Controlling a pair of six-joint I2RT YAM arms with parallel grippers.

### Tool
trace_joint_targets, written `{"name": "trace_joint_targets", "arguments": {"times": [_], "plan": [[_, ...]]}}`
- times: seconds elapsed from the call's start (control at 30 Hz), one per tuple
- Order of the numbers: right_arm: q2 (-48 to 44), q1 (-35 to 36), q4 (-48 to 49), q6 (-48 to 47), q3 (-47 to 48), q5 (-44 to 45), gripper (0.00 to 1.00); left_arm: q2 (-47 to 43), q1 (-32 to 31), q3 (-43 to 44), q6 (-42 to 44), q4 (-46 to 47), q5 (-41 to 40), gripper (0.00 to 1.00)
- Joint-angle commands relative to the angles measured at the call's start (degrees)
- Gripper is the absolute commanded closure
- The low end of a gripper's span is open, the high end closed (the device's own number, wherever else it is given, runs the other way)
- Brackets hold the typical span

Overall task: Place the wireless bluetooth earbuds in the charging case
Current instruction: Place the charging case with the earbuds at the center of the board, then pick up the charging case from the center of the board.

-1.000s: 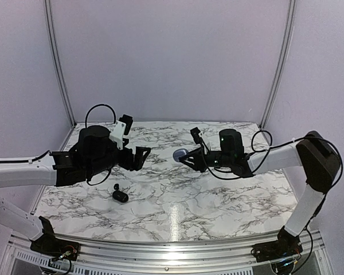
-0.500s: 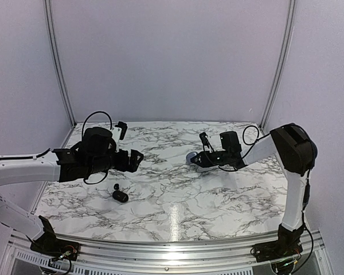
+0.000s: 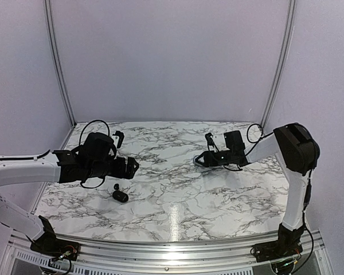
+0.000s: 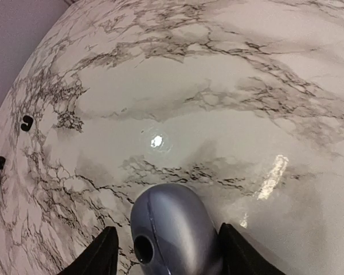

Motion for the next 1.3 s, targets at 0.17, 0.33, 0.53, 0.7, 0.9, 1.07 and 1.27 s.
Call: {"name": "trace_joint_targets", "arguments": {"times": [0.17, 0.33, 0.53, 0.7, 0.9, 1.07, 1.27], "plan": [[-9.67, -3.37, -2.6, -5.28, -1.03, 7.41, 0.23, -6.51, 0.89, -3.85, -8.03, -10.05, -0.14, 0.01], [-14.66, -3.44, -3.18, -6.08, -2.44, 6.11, 0.2, -7.63, 0.97, -6.14, -12.36, -15.34, 1.94, 0.01], [-20.81, -1.55, -0.75, -6.27, -6.96, 1.89, 0.18, -7.87, 0.98, -8.86, -16.69, -18.42, 1.92, 0.03], [-23.98, 1.26, -1.31, -7.51, -9.2, 1.57, 0.17, -2.08, 0.93, -8.44, -18.78, -18.34, 1.91, 0.11], [-25.62, 2.5, -1.65, -8.49, -10.77, 0.98, 0.16, 1.58, 0.89, -8.0, -20.56, -13.9, 2.84, 0.15], [-25.39, 2.6, -1.24, -8.83, -11.15, 0.71, 0.16, 5.18, 0.81, -7.91, -21.42, -8.64, 5.84, 0.23], [-26.0, 2.53, -1.33, -9.45, -11.7, 1.06, 0.15, 9.92, -0.45, -6.8, -20.48, -3.97, 8.88, 0.31]]}}
